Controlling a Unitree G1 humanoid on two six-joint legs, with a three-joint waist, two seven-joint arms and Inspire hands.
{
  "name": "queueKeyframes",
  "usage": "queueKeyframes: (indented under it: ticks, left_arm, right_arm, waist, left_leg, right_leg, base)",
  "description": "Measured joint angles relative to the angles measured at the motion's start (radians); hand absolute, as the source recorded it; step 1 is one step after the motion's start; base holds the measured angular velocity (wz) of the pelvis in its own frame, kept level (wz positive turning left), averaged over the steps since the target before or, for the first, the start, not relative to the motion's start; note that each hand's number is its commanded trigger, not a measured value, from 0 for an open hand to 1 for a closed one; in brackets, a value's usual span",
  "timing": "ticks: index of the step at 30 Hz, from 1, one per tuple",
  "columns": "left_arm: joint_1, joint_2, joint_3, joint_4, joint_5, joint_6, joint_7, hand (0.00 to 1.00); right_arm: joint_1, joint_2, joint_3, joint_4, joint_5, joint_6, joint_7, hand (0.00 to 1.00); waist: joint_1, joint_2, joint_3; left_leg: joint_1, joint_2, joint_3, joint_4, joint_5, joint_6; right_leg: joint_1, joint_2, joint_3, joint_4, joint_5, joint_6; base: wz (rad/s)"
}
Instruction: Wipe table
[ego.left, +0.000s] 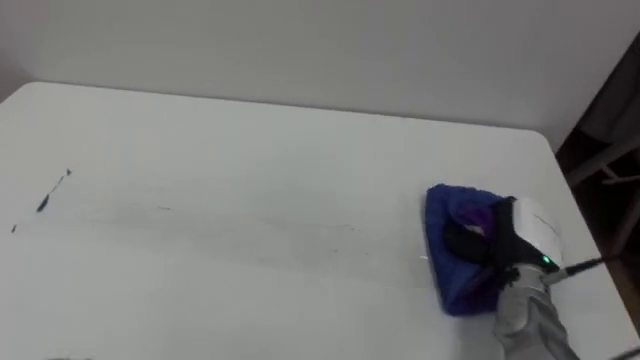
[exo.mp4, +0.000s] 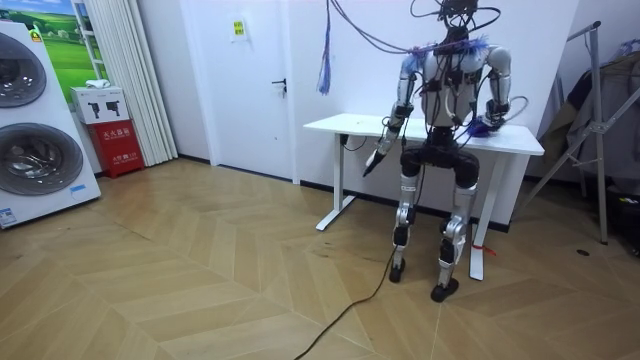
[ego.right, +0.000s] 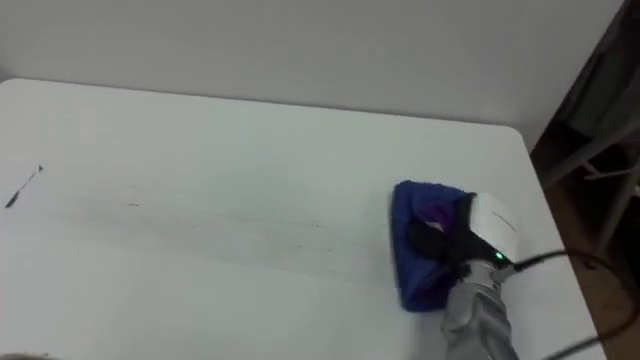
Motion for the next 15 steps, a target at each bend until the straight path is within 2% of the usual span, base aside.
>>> queueKeyframes:
  ticks: [1,2,4,5,7,8,9,11,13,15]
  left_arm:
    - [0.002,0.002,-0.007,0.006,0.003,0.000,0.007,0.00]
    - [0.006,0.004,-0.007,0.014,0.001,0.002,0.008,0.00]
    - [0.056,0.028,-0.007,0.023,-0.001,0.028,0.013,0.00]
    - [0.090,0.039,-0.005,0.030,-0.003,0.039,0.012,0.00]
    - [0.128,0.041,0.009,0.041,-0.021,0.053,0.004,0.00]
    - [0.134,0.040,0.011,0.042,-0.021,0.054,0.000,0.00]
    - [0.141,0.039,0.019,0.043,-0.023,0.054,-0.012,0.00]
    - [0.134,0.035,0.027,0.043,-0.024,0.048,-0.028,0.00]
    - [0.112,0.033,0.027,0.044,-0.023,0.040,-0.044,0.00]
    - [0.089,0.029,0.027,0.043,-0.022,0.030,-0.049,0.00]
  right_arm:
    - [-0.024,0.013,0.029,-0.018,-0.042,-0.001,0.035,0.60]
    - [-0.024,0.014,0.035,-0.032,-0.061,-0.004,0.047,0.00]
    - [-0.025,0.011,0.038,-0.045,-0.066,-0.011,0.072,0.00]
    - [-0.024,0.005,0.030,-0.055,-0.065,-0.012,0.074,0.00]
    - [-0.019,-0.014,0.019,-0.057,-0.054,-0.018,0.072,0.00]
    - [-0.017,-0.018,0.012,-0.057,-0.053,-0.021,0.073,0.00]
    - [-0.014,-0.028,0.004,-0.057,-0.050,-0.025,0.075,0.00]
    - [-0.010,-0.037,-0.002,-0.057,-0.048,-0.045,0.078,0.00]
    - [-0.010,-0.038,-0.002,-0.057,-0.051,-0.066,0.081,0.00]
    - [-0.007,-0.037,-0.004,-0.055,-0.056,-0.069,0.082,0.00]
  waist:
    - [0.017,-0.006,0.0055]
    - [0.022,-0.008,0.0071]
    - [0.053,-0.008,0.0071]
    - [0.054,-0.006,0.0087]
    - [0.049,0.005,0.0150]
    - [0.049,0.008,0.0148]
    - [0.049,0.015,0.0191]
    - [0.046,0.019,0.0215]
    - [0.040,0.027,0.0192]
    - [0.041,0.033,0.0185]
  left_leg:
    - [-0.016,0.002,-0.011,0.004,0.002,-0.002]
    - [-0.020,0.002,-0.020,0.005,0.002,-0.003]
    - [-0.023,-0.001,-0.047,0.009,0.003,-0.004]
    - [-0.024,-0.004,-0.063,0.009,0.003,-0.004]
    - [-0.020,-0.013,-0.080,0.010,0.003,-0.003]
    - [-0.020,-0.016,-0.084,0.010,0.003,-0.002]
    - [-0.021,-0.017,-0.089,0.010,0.003,-0.002]
    - [-0.025,-0.017,-0.089,0.009,0.003,-0.002]
    - [-0.028,-0.017,-0.087,0.008,0.002,-0.002]
    - [-0.026,-0.017,-0.086,0.007,0.002,-0.002]
  right_leg:
    - [-0.006,0.003,-0.014,-0.001,0.001,-0.002]
    - [-0.006,0.003,-0.024,-0.003,0.001,-0.002]
    - [-0.002,0.004,-0.039,-0.004,0.001,-0.002]
    - [0.002,0.002,-0.044,-0.004,0.001,-0.002]
    - [0.014,-0.003,-0.038,-0.016,0.001,-0.001]
    - [0.016,-0.005,-0.034,-0.018,0.000,0.000]
    - [0.016,-0.006,-0.030,-0.018,0.000,0.000]
    - [0.012,-0.005,-0.028,-0.018,-0.002,0.003]
    - [0.012,-0.005,-0.022,-0.017,-0.004,0.007]
    - [0.011,-0.004,-0.009,-0.017,-0.006,0.010]
  base:
    - [0.18]
    - [0.40]
    - [0.42]
    - [0.36]
    - [0.35]
    - [0.25]
    - [0.07]
    - [-0.02]
    - [-0.04]
    - [-0.03]
